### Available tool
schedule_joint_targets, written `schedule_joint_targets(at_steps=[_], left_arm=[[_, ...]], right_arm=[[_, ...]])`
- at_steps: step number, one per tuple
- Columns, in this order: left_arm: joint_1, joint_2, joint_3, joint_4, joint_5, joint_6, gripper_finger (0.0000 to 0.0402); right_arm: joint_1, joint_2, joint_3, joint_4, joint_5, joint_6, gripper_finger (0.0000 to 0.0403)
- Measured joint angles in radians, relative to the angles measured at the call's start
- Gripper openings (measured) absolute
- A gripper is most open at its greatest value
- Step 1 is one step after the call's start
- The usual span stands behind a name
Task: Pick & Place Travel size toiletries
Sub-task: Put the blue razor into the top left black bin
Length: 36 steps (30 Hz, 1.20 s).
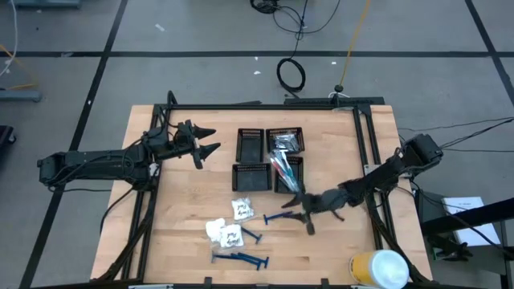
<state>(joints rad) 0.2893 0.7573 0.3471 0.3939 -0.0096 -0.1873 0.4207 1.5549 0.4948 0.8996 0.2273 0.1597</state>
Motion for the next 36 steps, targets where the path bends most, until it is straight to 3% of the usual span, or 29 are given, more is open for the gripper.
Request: schedule_joint_targets(at_steps=[5, 8, 14, 20, 25, 30, 36], left_arm=[[0.000, 0.000, 0.000, 0.000, 0.000, 0.000, 0.0285], [0.000, 0.000, 0.000, 0.000, 0.000, 0.000, 0.0285], [0.000, 0.000, 0.000, 0.000, 0.000, 0.000, 0.0285], [0.000, 0.000, 0.000, 0.003, 0.000, 0.000, 0.0285], [0.000, 0.000, 0.000, 0.013, 0.000, 0.000, 0.0285], [0.000, 0.000, 0.000, 0.027, 0.008, -0.013, 0.0285], [0.000, 0.000, 0.000, 0.029, 0.008, -0.028, 0.0285]], right_arm=[[0.027, 0.055, 0.196, -0.527, 0.030, 0.029, 0.0155], [0.026, 0.099, 0.270, -0.708, 0.030, 0.024, 0.0169], [-0.002, 0.138, 0.278, -0.761, 0.025, -0.033, 0.0174], [-0.061, 0.167, 0.273, -0.746, -0.138, 0.007, 0.0158], [-0.076, 0.200, 0.276, -0.742, -0.210, 0.008, 0.0111], [-0.073, 0.200, 0.276, -0.736, -0.228, 0.010, 0.0025], [-0.071, 0.138, 0.270, -0.758, -0.211, 0.007, 0.0023]])
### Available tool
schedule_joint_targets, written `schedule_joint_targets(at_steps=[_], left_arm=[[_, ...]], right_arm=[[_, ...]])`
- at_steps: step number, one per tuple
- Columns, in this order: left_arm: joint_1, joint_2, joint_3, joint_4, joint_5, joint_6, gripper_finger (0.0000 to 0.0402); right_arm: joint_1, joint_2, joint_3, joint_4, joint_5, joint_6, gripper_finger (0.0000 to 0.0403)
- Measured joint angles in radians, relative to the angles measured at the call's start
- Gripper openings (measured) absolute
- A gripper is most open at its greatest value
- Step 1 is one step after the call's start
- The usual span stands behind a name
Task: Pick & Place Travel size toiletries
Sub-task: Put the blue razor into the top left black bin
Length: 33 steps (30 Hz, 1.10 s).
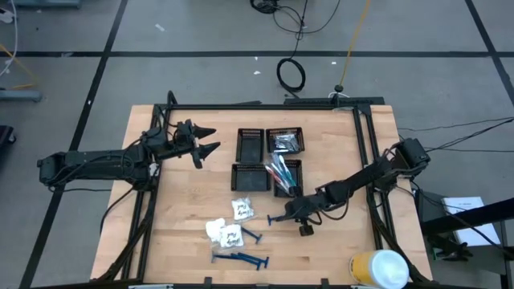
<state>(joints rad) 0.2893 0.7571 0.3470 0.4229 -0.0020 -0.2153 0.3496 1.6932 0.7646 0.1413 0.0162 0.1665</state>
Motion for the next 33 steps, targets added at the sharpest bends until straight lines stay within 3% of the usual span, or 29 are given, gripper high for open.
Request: schedule_joint_targets(at_steps=[8, 11, 16, 20, 25, 29, 33], left_arm=[[-0.001, 0.009, 0.000, -0.001, -0.008, -0.007, 0.0285], [-0.002, 0.009, 0.000, 0.000, -0.008, -0.035, 0.0285], [-0.028, 0.050, 0.000, 0.017, 0.004, -0.081, 0.0285], [-0.114, 0.188, -0.001, 0.146, 0.004, -0.008, 0.0285], [-0.227, 0.451, 0.002, 0.570, 0.000, 0.157, 0.0285], [-0.288, 0.645, 0.074, 0.779, -0.008, 0.283, 0.0285], [-0.328, 0.812, 0.224, 0.769, -0.009, 0.321, 0.0285]], right_arm=[[-0.001, -0.170, -0.001, 0.011, 0.017, -0.022, 0.0022], [-0.001, -0.232, -0.001, 0.036, 0.082, -0.052, 0.0022], [-0.018, -0.270, -0.072, 0.371, 0.186, -0.180, 0.0022], [-0.072, -0.259, -0.191, 0.763, 0.225, -0.270, 0.0022], [-0.149, -0.220, -0.302, 1.173, 0.215, -0.344, 0.0022], [-0.180, -0.215, -0.328, 1.208, 0.214, -0.339, 0.0022], [-0.180, -0.216, -0.330, 1.208, 0.210, -0.344, 0.0022]])
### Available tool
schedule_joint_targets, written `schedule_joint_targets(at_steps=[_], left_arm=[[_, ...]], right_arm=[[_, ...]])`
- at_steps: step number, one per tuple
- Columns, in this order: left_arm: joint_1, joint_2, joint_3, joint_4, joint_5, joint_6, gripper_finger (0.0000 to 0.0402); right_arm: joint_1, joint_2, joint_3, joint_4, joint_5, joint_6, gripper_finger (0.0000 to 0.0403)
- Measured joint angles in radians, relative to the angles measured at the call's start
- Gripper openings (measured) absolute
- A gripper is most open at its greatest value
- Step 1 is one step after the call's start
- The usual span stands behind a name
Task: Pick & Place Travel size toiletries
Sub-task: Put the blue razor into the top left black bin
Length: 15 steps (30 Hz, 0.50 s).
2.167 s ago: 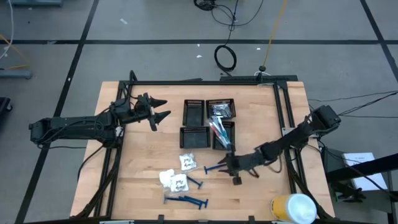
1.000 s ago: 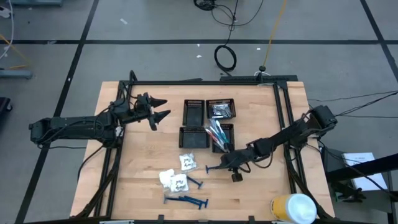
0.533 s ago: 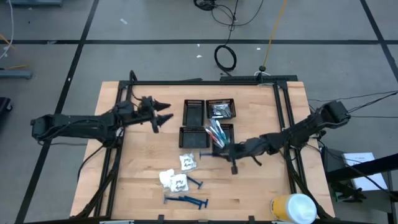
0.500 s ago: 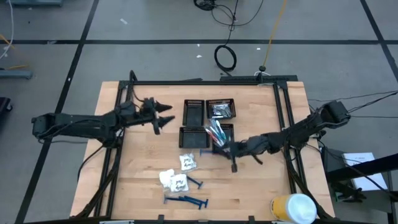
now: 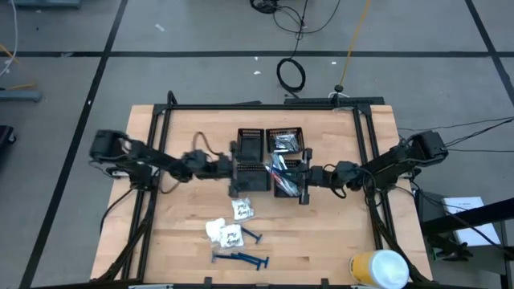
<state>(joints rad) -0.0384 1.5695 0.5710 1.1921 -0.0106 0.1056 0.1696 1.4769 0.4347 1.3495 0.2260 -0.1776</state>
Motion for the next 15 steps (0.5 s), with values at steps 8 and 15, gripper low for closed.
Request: schedule_joint_targets(at_steps=[8, 15], left_arm=[[-0.034, 0.183, 0.274, -0.059, 0.033, 0.006, 0.0285], [-0.031, 0.200, 0.358, -0.198, 0.019, 0.024, 0.0283]], right_arm=[[0.002, 0.000, 0.000, 0.007, -0.023, -0.003, 0.0022], [0.002, 0.000, 0.000, 0.008, -0.024, -0.006, 0.0022]])
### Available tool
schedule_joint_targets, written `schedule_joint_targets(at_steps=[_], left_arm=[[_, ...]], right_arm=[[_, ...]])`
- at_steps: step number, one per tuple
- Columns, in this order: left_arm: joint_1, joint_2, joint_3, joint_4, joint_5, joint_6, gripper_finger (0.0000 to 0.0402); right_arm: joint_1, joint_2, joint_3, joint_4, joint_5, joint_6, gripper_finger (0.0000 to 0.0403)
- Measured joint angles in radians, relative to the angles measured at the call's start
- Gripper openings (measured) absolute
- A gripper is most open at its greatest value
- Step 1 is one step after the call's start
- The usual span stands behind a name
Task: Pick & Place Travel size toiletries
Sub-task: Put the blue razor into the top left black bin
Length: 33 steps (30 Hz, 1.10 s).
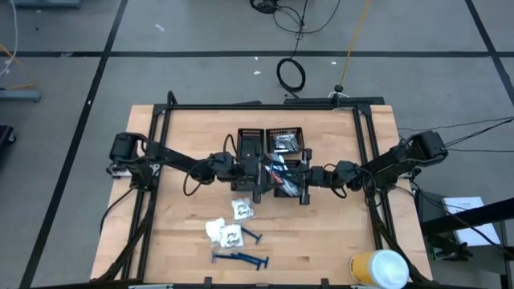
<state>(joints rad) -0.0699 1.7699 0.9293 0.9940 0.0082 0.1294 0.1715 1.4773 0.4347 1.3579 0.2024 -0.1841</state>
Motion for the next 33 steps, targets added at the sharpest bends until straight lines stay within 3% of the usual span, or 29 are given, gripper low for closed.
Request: schedule_joint_targets(at_steps=[5, 13, 18, 22, 28, 33], left_arm=[[0.004, 0.000, 0.001, 0.003, -0.002, 0.000, 0.0223], [0.004, -0.007, 0.001, -0.008, 0.036, 0.040, 0.0021], [0.003, -0.090, 0.001, -0.134, -0.043, 0.072, 0.0026], [0.007, -0.214, 0.002, -0.383, -0.175, 0.097, 0.0012], [0.067, -0.362, -0.005, -0.743, -0.436, -0.074, 0.0014], [0.189, -0.348, -0.064, -0.826, -0.401, -0.291, 0.0012]], right_arm=[[0.000, 0.000, 0.000, -0.004, -0.002, 0.004, 0.0022], [0.001, -0.001, 0.000, -0.022, -0.001, 0.004, 0.0024], [0.003, -0.002, 0.000, -0.089, 0.101, 0.012, 0.0087], [0.007, -0.031, 0.002, -0.209, 0.190, 0.049, 0.0151], [0.007, -0.128, 0.001, -0.466, 0.217, 0.135, 0.0207], [0.007, -0.208, 0.001, -0.565, 0.217, 0.172, 0.0214]])
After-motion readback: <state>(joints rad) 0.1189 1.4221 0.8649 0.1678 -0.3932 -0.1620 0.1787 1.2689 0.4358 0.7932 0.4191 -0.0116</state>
